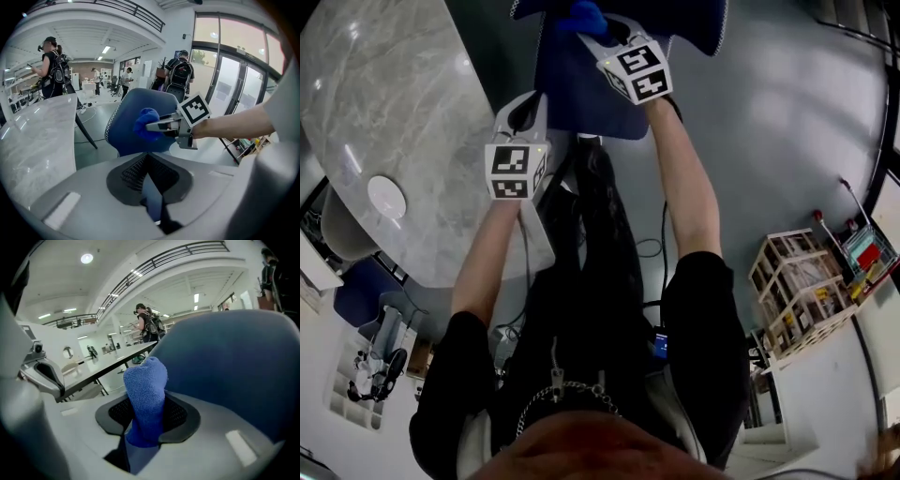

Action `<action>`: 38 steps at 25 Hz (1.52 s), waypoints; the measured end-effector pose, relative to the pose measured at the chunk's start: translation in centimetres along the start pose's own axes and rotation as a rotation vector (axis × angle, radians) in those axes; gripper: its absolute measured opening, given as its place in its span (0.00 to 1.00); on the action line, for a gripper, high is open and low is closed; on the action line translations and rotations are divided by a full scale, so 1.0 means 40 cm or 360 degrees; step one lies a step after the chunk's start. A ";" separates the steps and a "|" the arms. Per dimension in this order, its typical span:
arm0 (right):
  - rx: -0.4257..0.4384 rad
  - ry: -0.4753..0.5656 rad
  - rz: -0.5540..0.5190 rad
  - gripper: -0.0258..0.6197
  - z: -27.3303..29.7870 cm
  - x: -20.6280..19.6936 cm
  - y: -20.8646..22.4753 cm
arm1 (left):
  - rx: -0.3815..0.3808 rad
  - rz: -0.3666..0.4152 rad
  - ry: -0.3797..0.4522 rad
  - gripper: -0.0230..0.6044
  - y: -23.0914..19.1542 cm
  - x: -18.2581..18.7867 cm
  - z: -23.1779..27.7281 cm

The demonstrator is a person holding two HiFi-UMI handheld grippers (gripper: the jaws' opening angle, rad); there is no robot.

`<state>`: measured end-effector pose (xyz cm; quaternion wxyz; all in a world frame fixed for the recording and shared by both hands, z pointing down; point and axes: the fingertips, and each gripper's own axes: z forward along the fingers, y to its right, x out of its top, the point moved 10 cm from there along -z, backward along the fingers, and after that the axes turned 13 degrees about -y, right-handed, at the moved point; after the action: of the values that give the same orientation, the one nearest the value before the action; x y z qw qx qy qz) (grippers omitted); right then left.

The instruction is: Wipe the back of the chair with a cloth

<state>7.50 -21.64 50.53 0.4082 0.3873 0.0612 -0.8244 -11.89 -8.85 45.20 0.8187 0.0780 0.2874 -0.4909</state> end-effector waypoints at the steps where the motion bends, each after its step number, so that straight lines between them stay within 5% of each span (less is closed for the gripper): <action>1: 0.0065 -0.0013 -0.0025 0.27 0.028 0.015 -0.014 | 0.0011 -0.0015 -0.0006 0.05 -0.005 -0.005 -0.005; 7: 0.0261 -0.0065 -0.0213 0.27 0.145 0.104 -0.096 | 0.0057 -0.0089 0.0002 0.05 -0.020 -0.031 -0.026; 11: 0.0253 -0.0084 -0.0221 0.27 0.195 0.132 -0.092 | 0.0063 -0.0116 -0.0008 0.05 -0.021 -0.030 -0.028; 38: -0.0306 -0.0105 0.0370 0.27 0.179 0.045 0.075 | 0.0033 -0.0056 -0.0041 0.05 -0.015 -0.002 0.016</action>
<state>4.79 -27.72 54.87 0.5380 0.3237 0.0811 -0.7741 -12.19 -9.36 45.85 0.8128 0.0750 0.2731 -0.5091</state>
